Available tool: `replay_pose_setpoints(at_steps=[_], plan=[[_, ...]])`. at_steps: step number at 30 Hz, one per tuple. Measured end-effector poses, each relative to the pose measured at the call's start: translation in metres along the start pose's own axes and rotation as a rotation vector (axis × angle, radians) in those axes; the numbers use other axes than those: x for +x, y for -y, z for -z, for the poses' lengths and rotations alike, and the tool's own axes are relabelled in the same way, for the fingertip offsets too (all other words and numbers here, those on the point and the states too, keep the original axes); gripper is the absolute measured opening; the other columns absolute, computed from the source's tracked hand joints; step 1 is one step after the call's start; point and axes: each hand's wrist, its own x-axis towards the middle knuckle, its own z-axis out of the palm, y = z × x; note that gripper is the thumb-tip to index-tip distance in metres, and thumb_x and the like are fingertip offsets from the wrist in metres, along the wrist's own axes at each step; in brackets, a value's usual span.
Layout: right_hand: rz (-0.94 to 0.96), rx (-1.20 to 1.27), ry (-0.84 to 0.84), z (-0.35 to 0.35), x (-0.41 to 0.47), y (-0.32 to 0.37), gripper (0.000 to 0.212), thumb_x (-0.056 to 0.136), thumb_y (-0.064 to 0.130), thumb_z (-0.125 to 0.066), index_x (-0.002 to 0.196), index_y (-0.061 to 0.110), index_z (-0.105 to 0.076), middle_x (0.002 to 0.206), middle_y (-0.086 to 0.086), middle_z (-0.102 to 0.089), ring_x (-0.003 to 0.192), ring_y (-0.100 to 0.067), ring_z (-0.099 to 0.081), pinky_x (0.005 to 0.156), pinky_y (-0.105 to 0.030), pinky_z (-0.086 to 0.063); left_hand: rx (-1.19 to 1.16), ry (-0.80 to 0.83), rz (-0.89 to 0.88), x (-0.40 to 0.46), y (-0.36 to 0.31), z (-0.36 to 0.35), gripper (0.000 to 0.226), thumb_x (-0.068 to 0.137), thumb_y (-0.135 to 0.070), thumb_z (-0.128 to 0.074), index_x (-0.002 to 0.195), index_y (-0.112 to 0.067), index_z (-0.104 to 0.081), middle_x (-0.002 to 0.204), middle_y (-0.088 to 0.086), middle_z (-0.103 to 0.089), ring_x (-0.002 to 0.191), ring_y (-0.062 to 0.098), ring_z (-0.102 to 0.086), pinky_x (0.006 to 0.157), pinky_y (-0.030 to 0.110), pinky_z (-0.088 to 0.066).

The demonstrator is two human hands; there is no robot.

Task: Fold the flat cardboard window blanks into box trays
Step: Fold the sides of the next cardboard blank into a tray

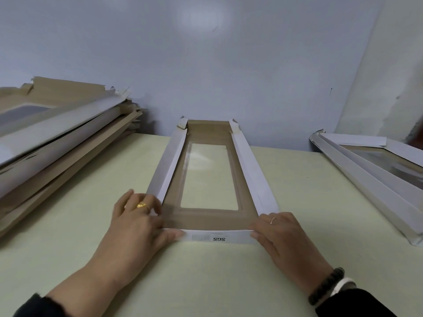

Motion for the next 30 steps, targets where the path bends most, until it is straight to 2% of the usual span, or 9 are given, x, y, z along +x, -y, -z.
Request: replay_pose_setpoints(at_steps=[3, 6, 8, 11, 15, 18, 22, 26, 30], plan=[[-0.083, 0.054, 0.098, -0.002, 0.003, 0.005, 0.017, 0.082, 0.016, -0.052, 0.070, 0.009, -0.063, 0.058, -0.004, -0.056, 0.054, -0.024, -0.053, 0.065, -0.035, -0.032, -0.058, 0.121, -0.087, 0.011, -0.024, -0.007, 0.061, 0.079, -0.068, -0.025, 0.067, -0.024, -0.065, 0.076, -0.009, -0.051, 0.077, 0.014, -0.051, 0.073, 0.020, -0.023], [-0.039, 0.038, 0.109, -0.003, 0.006, 0.012, 0.017, 0.081, 0.014, -0.055, 0.064, 0.014, -0.056, 0.054, 0.000, -0.052, 0.050, -0.021, -0.050, 0.060, -0.032, -0.032, -0.080, 0.150, -0.144, 0.014, -0.046, -0.026, 0.039, 0.090, -0.058, -0.029, 0.093, -0.027, -0.053, 0.089, -0.012, -0.045, 0.095, 0.010, -0.046, 0.072, 0.020, -0.023], [-0.051, 0.150, 0.149, -0.002, 0.008, 0.012, 0.022, 0.091, 0.026, -0.046, 0.074, 0.017, -0.056, 0.066, 0.006, -0.052, 0.065, -0.015, -0.050, 0.064, -0.024, -0.035, -0.062, 0.200, -0.109, 0.018, -0.055, -0.029, 0.018, 0.095, -0.040, -0.037, 0.098, -0.028, -0.050, 0.090, -0.011, -0.041, 0.099, 0.012, -0.045, 0.066, 0.022, -0.021], [-0.146, 0.420, 0.077, 0.001, 0.009, 0.004, 0.049, 0.097, 0.039, -0.022, 0.100, 0.018, -0.066, 0.095, 0.012, -0.062, 0.090, -0.011, -0.049, 0.082, -0.021, -0.037, -0.023, 0.211, -0.090, 0.017, -0.057, -0.027, 0.013, 0.096, -0.033, -0.039, 0.098, -0.028, -0.051, 0.085, -0.012, -0.033, 0.097, 0.013, -0.045, 0.064, 0.024, -0.021], [-0.242, 0.405, 0.210, -0.003, 0.015, -0.007, 0.049, 0.093, 0.044, -0.019, 0.117, 0.033, -0.061, 0.117, 0.022, -0.059, 0.102, -0.008, -0.044, 0.093, -0.021, -0.034, -0.012, 0.234, -0.081, 0.015, -0.057, -0.028, 0.015, 0.096, -0.034, -0.039, 0.103, -0.030, -0.051, 0.086, -0.012, -0.032, 0.097, 0.012, -0.044, 0.062, 0.023, -0.019], [-0.303, 0.373, 0.319, -0.004, 0.019, -0.012, 0.045, 0.097, 0.040, -0.020, 0.113, 0.031, -0.061, 0.112, 0.011, -0.063, 0.099, -0.011, -0.047, 0.093, -0.031, -0.038, -0.029, 0.241, -0.068, 0.016, -0.057, -0.028, 0.016, 0.096, -0.035, -0.038, 0.105, -0.030, -0.051, 0.086, -0.012, -0.032, 0.098, 0.012, -0.044, 0.063, 0.024, -0.021], [-0.327, 0.326, 0.295, -0.003, 0.024, -0.014, 0.050, 0.097, 0.043, -0.021, 0.100, 0.014, -0.062, 0.099, 0.000, -0.064, 0.094, -0.015, -0.052, 0.087, -0.032, -0.041, -0.038, 0.233, -0.070, 0.015, -0.056, -0.028, 0.016, 0.096, -0.035, -0.038, 0.103, -0.030, -0.052, 0.086, -0.012, -0.032, 0.097, 0.012, -0.043, 0.064, 0.025, -0.022], [-0.256, 0.238, 0.238, 0.002, 0.025, -0.009, 0.041, 0.094, 0.045, -0.025, 0.068, 0.019, -0.042, 0.073, 0.001, -0.045, 0.070, -0.013, -0.045, 0.069, -0.027, -0.040, -0.030, 0.225, -0.066, 0.014, -0.057, -0.030, 0.017, 0.096, -0.035, -0.038, 0.103, -0.029, -0.052, 0.089, -0.011, -0.037, 0.098, 0.011, -0.043, 0.064, 0.024, -0.022], [-0.195, 0.187, 0.214, 0.004, 0.021, -0.008, 0.058, 0.081, 0.068, -0.017, 0.060, 0.017, -0.034, 0.068, 0.000, -0.036, 0.058, -0.013, -0.036, 0.058, -0.025, -0.034, -0.005, 0.226, -0.050, 0.015, -0.058, -0.031, 0.017, 0.096, -0.037, -0.037, 0.100, -0.029, -0.051, 0.088, -0.011, -0.035, 0.098, 0.011, -0.043, 0.062, 0.024, -0.020]])
